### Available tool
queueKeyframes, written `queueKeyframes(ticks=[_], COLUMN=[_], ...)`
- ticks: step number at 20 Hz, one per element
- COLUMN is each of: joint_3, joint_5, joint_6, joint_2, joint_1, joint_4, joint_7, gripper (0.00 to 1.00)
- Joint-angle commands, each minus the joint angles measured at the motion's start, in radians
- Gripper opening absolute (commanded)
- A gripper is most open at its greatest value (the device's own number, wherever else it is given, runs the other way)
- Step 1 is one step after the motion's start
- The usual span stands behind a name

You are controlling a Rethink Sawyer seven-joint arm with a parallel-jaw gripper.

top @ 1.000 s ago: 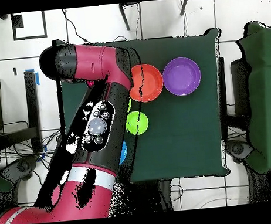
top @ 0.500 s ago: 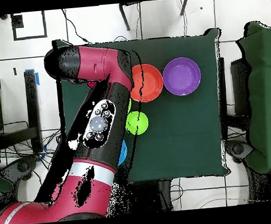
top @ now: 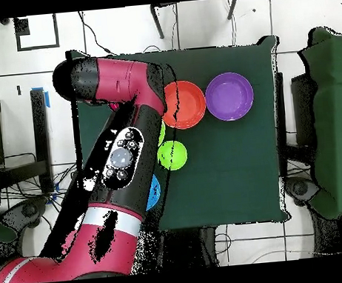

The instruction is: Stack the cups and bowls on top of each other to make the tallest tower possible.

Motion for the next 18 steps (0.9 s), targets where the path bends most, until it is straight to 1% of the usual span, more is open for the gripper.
queueKeyframes(ticks=[1, 9, 13, 18], joint_3=[0.066, 0.062, 0.085, 0.085], joint_5=[0.017, 0.022, 0.04, 0.053], joint_6=[0.061, 0.072, 0.049, 0.065], joint_2=[-0.014, -0.018, -0.022, -0.023], joint_1=[0.018, 0.016, 0.011, 0.02], joint_4=[0.025, 0.03, 0.037, 0.034], joint_7=[0.202, 0.189, 0.174, 0.18], gripper=[0.0, 0.0, 0.0, 0.0])
